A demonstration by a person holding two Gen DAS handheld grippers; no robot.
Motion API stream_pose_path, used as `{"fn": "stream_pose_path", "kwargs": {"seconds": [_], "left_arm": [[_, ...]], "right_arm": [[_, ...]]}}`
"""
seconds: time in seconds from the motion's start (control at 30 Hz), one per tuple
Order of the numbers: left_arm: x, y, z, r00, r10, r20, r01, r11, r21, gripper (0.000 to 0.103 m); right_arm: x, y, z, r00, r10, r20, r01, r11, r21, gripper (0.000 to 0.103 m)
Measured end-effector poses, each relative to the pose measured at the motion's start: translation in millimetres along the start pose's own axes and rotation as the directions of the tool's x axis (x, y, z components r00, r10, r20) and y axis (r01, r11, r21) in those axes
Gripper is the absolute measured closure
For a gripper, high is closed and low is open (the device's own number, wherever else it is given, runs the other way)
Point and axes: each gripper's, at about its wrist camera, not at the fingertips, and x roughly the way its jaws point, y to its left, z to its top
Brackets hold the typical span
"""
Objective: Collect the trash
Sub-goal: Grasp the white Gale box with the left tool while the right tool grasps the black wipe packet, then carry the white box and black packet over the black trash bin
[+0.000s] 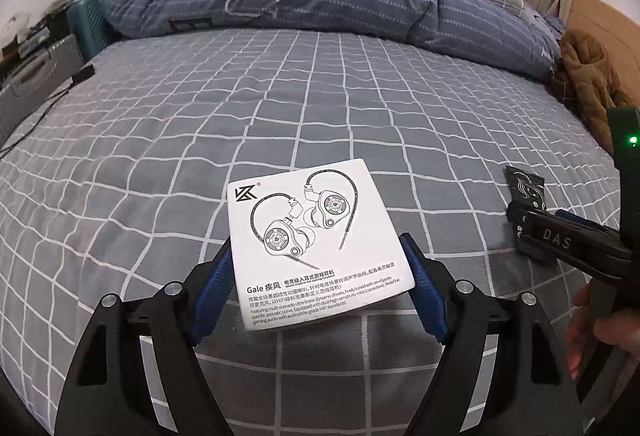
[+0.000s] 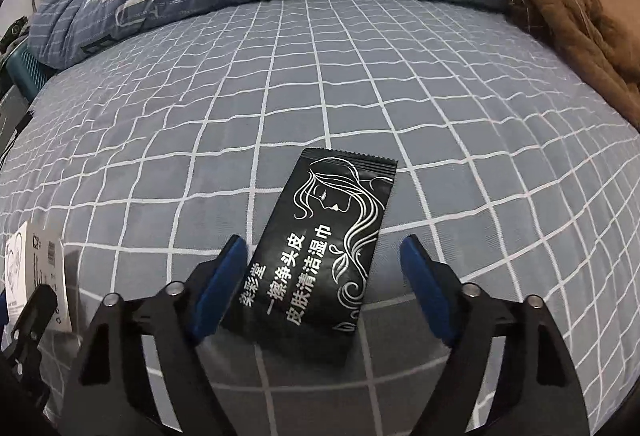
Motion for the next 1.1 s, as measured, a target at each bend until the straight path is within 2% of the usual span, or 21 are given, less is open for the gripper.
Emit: {"fn": "stream_pose_path", "kwargs": {"seconds": [0.17, 0.33, 0.5, 0.67, 0.9, 1.1], "left_arm": [[4, -2, -3, 1.000, -0.015, -0.008, 0.015, 1.000, 0.001, 0.027], [5, -6, -5, 0.999, -0.030, -0.017, 0.030, 1.000, 0.002, 0.027], [7, -6, -4, 0.999, -0.034, -0.017, 0.034, 0.999, 0.003, 0.027], [8, -4, -3, 0.998, -0.050, -0.027, 0.050, 0.999, -0.008, 0.027], [1, -9, 0, 0.999, -0.043, -0.023, 0.043, 0.999, 0.012, 0.027], [-5, -14, -2, 0.998, -0.065, -0.026, 0.066, 0.997, 0.026, 0.027]], "right_arm": [[4, 7, -1, 1.000, 0.004, 0.005, -0.004, 1.000, -0.020, 0.045], [4, 9, -2, 1.000, 0.025, 0.006, -0.024, 0.999, -0.036, 0.066], [2, 7, -1, 0.999, 0.044, 0.010, -0.043, 0.998, -0.055, 0.080], [-5, 8, -2, 0.997, 0.070, 0.022, -0.068, 0.994, -0.082, 0.082], [-19, 9, -8, 0.997, 0.076, 0.035, -0.071, 0.991, -0.116, 0.082], [-38, 12, -15, 0.996, 0.073, 0.058, -0.064, 0.986, -0.154, 0.082]]}}
